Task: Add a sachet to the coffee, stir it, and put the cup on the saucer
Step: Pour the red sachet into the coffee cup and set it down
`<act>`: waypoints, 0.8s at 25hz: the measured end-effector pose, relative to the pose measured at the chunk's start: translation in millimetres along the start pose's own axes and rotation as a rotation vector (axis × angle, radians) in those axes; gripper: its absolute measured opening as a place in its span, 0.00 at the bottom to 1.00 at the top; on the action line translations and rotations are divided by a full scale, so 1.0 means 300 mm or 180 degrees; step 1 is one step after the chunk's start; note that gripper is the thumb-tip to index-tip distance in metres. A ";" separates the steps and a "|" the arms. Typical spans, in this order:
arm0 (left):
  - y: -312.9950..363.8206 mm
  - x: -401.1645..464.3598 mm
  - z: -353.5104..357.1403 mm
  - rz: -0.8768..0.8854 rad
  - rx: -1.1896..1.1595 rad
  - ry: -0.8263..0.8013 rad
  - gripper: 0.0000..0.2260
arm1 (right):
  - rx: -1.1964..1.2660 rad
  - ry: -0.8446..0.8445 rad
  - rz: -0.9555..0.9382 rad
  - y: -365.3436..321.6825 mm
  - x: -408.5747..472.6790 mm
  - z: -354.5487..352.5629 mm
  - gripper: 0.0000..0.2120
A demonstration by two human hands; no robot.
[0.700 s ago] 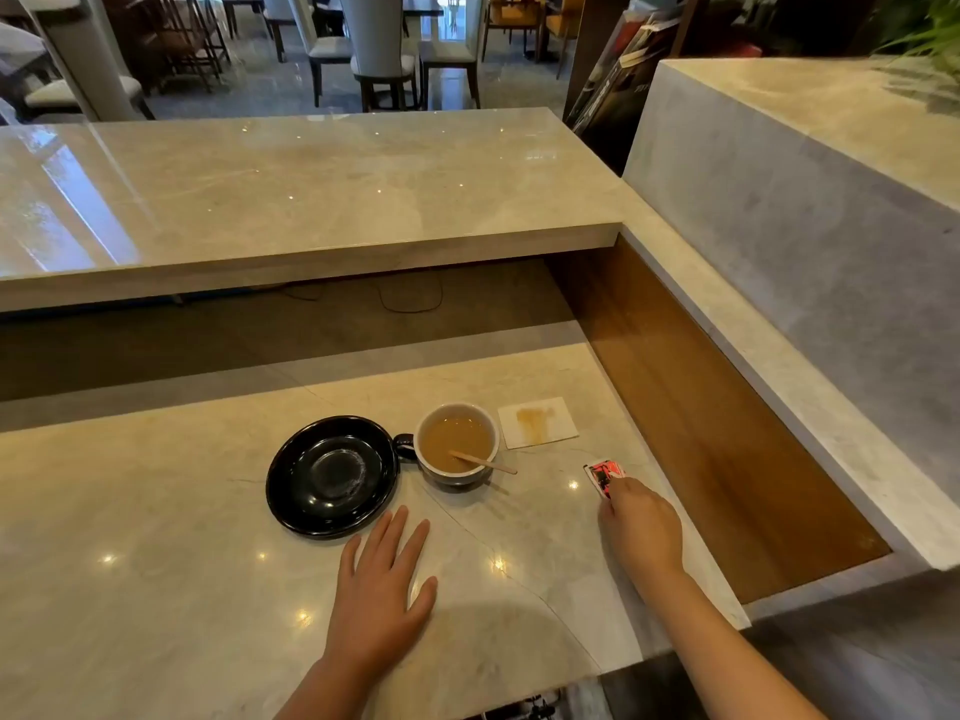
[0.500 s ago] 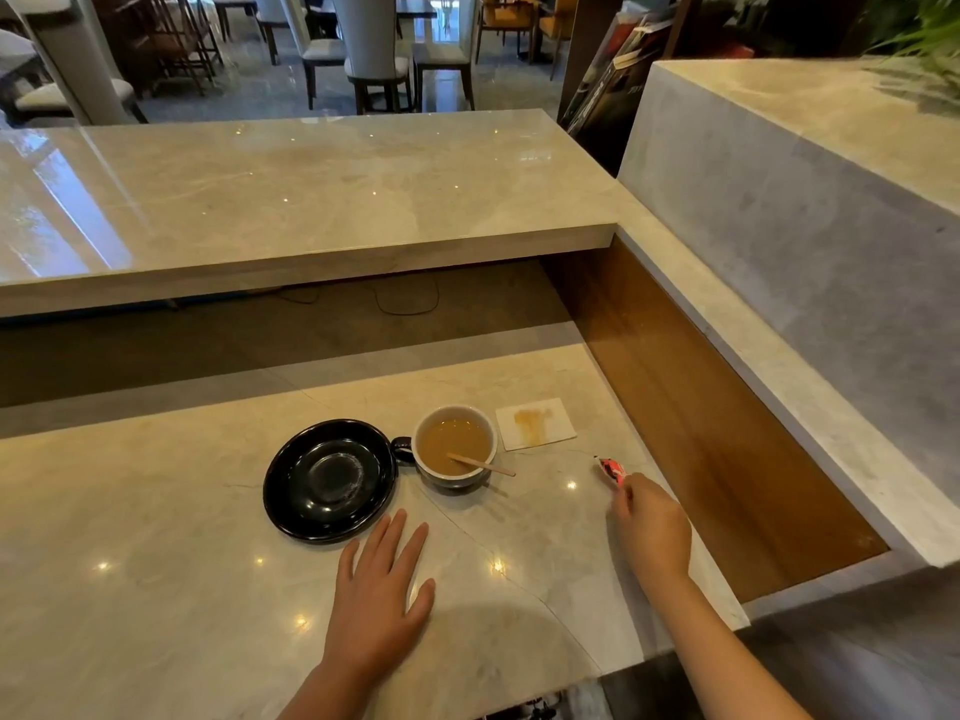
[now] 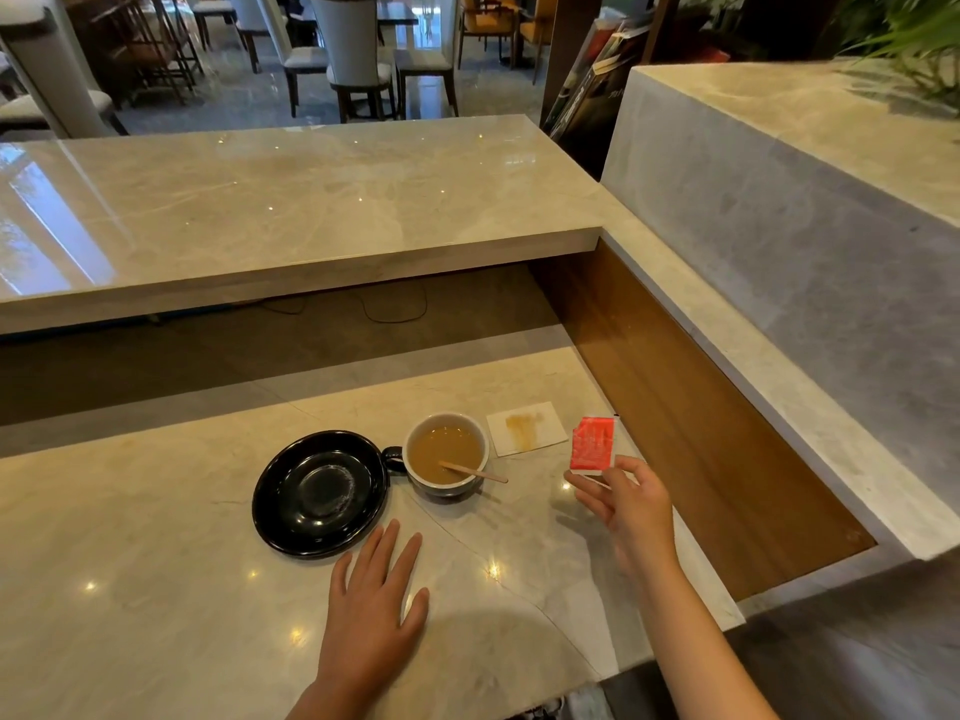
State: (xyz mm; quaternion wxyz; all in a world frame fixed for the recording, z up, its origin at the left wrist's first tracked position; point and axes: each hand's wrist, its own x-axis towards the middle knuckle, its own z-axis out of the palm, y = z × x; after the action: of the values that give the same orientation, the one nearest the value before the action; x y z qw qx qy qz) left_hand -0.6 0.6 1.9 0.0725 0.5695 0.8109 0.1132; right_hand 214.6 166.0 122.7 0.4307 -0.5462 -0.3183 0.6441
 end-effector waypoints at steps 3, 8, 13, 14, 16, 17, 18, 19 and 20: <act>0.003 0.001 0.001 0.0018 -0.0037 0.0037 0.28 | 0.0049 -0.0153 -0.0044 -0.014 -0.010 0.043 0.04; -0.004 0.000 -0.003 -0.0007 0.0006 -0.0145 0.27 | 0.0132 -0.0442 0.0084 -0.024 -0.005 0.091 0.08; -0.005 -0.004 -0.016 -0.0009 0.0030 -0.0231 0.26 | 0.0385 -0.0757 0.0015 -0.055 0.007 0.164 0.10; -0.005 -0.005 -0.016 0.0001 0.0046 -0.0218 0.26 | 0.0172 -0.0817 -0.0109 -0.063 0.011 0.181 0.10; -0.005 -0.009 -0.016 0.0027 0.0040 -0.0167 0.24 | -0.0643 -0.0860 -0.0539 -0.076 0.023 0.215 0.08; -0.005 -0.010 -0.015 0.0051 0.0013 -0.0135 0.24 | -0.1191 -0.0845 -0.0872 -0.084 0.031 0.231 0.07; -0.005 -0.011 -0.013 0.0071 -0.0017 -0.0092 0.24 | -0.1757 -0.0846 -0.1279 -0.092 0.039 0.248 0.06; -0.004 -0.010 -0.013 0.0091 -0.0039 -0.0042 0.24 | -0.2278 -0.0898 -0.1717 -0.100 0.044 0.266 0.04; -0.004 -0.009 -0.012 0.0097 -0.0069 -0.0008 0.24 | -0.2707 -0.0984 -0.2114 -0.106 0.048 0.287 0.03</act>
State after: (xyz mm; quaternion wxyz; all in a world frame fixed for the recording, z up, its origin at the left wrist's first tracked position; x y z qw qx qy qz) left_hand -1.5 -2.6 5.0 0.0779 0.5812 0.8008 0.1223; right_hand 136.5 197.9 161.9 0.3005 -0.4415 -0.7643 0.3614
